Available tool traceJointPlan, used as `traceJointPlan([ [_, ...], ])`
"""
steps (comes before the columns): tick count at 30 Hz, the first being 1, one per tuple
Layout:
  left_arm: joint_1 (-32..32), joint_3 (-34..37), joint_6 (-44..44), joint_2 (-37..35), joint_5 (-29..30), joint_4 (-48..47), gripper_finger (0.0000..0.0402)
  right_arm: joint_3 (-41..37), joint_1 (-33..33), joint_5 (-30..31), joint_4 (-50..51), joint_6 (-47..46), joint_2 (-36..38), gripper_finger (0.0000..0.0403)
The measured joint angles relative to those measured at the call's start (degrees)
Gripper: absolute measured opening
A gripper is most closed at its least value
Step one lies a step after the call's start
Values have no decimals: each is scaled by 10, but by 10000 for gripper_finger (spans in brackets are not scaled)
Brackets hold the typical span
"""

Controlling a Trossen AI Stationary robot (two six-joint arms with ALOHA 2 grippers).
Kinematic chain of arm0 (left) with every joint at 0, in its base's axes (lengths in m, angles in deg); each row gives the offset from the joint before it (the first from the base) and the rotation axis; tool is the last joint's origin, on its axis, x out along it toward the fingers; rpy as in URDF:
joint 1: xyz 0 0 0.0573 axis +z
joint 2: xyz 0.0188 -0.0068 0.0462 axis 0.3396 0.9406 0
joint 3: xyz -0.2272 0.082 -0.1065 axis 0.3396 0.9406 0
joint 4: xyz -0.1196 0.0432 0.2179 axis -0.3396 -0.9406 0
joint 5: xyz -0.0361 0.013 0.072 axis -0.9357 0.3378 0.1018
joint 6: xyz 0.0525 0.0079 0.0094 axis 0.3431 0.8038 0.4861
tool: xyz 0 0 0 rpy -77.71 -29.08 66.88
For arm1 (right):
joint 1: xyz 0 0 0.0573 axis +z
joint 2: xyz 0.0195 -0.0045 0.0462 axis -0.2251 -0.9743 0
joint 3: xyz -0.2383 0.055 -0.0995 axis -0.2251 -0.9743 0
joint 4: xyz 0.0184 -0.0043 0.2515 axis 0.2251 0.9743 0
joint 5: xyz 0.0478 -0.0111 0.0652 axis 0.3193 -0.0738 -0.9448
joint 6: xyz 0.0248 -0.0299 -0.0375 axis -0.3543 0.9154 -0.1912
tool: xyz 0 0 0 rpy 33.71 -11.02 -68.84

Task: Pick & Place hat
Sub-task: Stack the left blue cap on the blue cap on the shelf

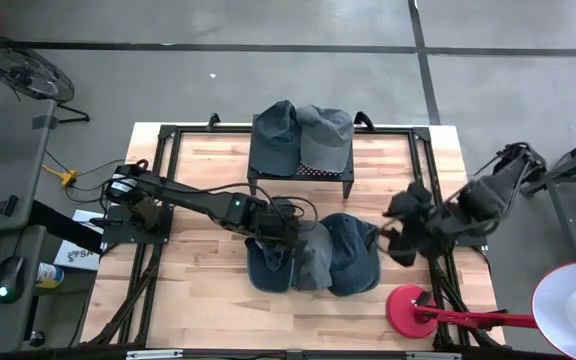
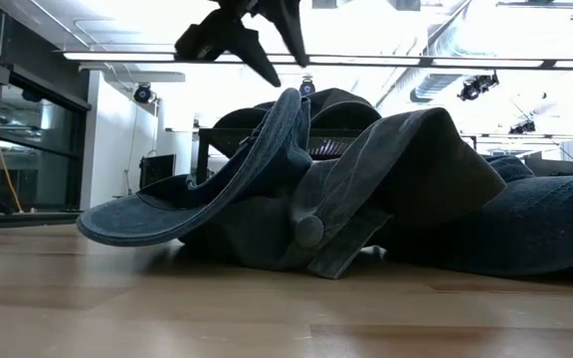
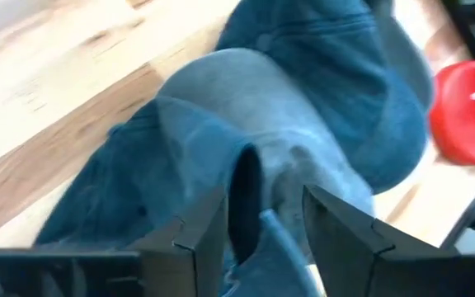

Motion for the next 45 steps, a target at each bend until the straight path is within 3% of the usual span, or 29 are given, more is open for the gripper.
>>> traceJointPlan([
  [11,16,1,-21,16,-19,21,278,-118,104,3,-64,-32,11,217],
  [18,23,-1,-33,37,-30,27,284,-159,123,-16,-115,-24,10,217],
  [35,23,-1,-95,81,-121,-15,230,-167,130,-1,-130,-23,11,217],
  [40,23,0,-108,81,-147,-28,168,-167,130,13,-135,-21,11,217],
  [45,22,0,-108,81,-171,-28,72,-167,130,16,-138,-13,11,217],
])
